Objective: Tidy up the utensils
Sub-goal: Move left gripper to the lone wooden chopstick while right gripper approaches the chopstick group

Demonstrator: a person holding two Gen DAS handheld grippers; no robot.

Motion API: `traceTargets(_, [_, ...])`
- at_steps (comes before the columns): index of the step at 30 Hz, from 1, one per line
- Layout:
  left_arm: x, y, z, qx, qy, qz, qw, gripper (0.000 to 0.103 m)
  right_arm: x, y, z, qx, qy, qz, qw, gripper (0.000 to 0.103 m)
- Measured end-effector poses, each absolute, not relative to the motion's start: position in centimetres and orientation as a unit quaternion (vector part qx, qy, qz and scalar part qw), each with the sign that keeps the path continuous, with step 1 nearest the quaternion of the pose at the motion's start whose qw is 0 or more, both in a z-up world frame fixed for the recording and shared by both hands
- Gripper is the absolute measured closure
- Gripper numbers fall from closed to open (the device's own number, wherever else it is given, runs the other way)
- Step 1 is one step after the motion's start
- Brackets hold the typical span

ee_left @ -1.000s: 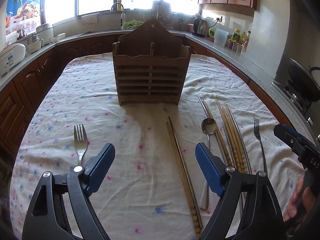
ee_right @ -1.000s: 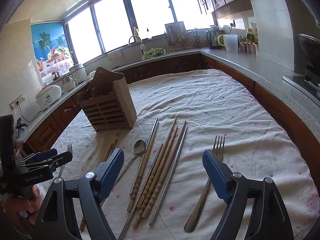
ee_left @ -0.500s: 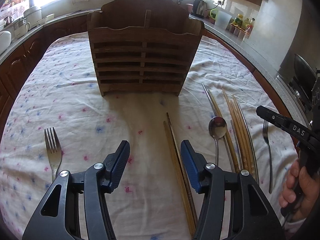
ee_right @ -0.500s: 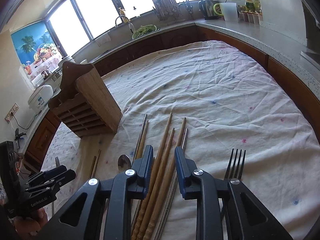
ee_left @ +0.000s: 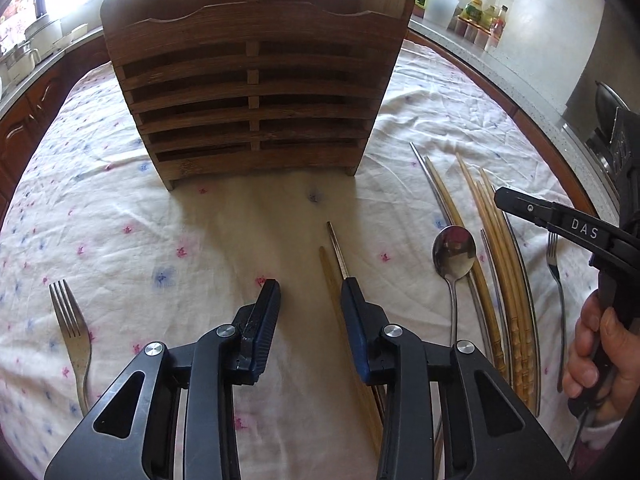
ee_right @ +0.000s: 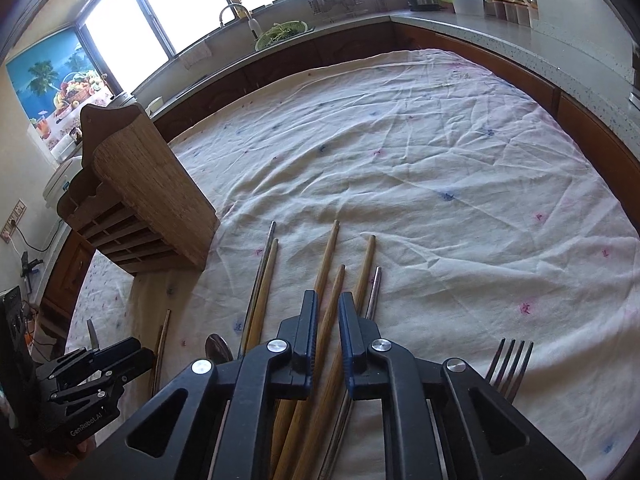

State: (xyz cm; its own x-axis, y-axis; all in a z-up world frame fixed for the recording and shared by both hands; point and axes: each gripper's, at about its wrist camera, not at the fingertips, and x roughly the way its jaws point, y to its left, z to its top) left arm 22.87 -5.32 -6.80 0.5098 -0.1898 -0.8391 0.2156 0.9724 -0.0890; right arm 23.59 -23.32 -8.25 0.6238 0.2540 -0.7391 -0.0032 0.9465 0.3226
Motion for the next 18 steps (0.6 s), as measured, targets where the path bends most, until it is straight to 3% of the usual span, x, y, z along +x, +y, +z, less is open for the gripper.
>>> traceTargets(18, [23.2, -5.9, -7.0, 0.052, 0.476, -0.125, 0.869, 0.074, 26.1, -23.4, -9.4, 0.144, 0.438, 0.080, 0.884, 0.096])
